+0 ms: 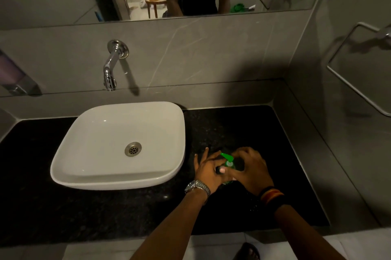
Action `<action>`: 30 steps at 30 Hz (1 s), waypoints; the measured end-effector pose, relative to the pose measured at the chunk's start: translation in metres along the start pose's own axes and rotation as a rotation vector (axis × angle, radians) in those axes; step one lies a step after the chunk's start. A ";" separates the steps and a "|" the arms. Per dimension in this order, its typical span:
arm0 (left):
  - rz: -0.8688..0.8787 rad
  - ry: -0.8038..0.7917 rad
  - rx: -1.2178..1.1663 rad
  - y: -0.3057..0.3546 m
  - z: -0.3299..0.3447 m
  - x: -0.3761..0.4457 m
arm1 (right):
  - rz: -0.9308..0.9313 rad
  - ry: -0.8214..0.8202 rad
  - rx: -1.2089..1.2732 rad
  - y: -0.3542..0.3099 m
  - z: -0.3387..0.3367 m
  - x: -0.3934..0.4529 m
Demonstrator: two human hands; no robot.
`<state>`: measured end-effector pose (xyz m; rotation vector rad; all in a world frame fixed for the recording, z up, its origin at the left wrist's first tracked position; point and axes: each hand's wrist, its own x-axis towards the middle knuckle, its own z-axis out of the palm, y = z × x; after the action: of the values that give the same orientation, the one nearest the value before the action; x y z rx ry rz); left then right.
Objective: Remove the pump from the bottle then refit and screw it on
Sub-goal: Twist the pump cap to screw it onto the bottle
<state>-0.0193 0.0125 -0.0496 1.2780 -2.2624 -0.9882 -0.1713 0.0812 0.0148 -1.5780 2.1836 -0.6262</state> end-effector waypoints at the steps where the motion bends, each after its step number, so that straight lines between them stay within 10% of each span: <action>1: 0.000 0.004 -0.023 0.001 0.000 0.000 | -0.036 -0.031 0.037 0.006 0.000 -0.001; 22: -0.016 0.021 -0.067 0.000 0.004 -0.003 | 0.163 0.000 0.345 -0.002 -0.004 -0.002; 30: -0.021 0.025 -0.044 0.004 0.002 -0.004 | -0.036 -0.151 0.323 0.006 -0.009 0.006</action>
<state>-0.0208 0.0187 -0.0478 1.2914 -2.2005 -1.0182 -0.1826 0.0788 0.0191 -1.4455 1.8409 -0.7980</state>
